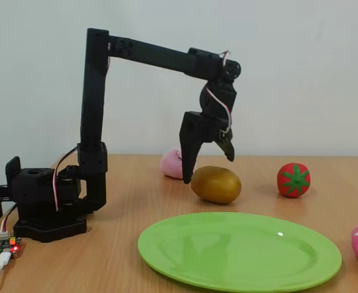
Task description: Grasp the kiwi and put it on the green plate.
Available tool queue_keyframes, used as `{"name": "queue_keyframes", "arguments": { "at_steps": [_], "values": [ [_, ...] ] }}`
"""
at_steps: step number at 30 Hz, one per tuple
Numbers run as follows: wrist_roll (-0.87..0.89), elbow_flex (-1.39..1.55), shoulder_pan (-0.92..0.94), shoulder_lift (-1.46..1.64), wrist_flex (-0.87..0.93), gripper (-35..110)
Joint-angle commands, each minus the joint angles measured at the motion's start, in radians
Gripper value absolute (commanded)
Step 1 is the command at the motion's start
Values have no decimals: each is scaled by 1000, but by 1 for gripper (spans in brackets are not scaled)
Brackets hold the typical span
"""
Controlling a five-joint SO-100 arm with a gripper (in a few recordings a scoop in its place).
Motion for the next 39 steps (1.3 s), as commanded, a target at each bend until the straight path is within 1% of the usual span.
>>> {"name": "queue_keyframes", "arguments": {
  "at_steps": [1, 8, 14, 33, 39],
  "values": [
    [-28, -51, 12, -28, 14, 69],
    [-54, -133, 35, -149, 14, 68],
    [-54, -175, 9, -219, 14, 69],
    [-54, -236, -109, -288, 52, 65],
    [-54, -241, -109, -295, 54, 59]
  ]
}}
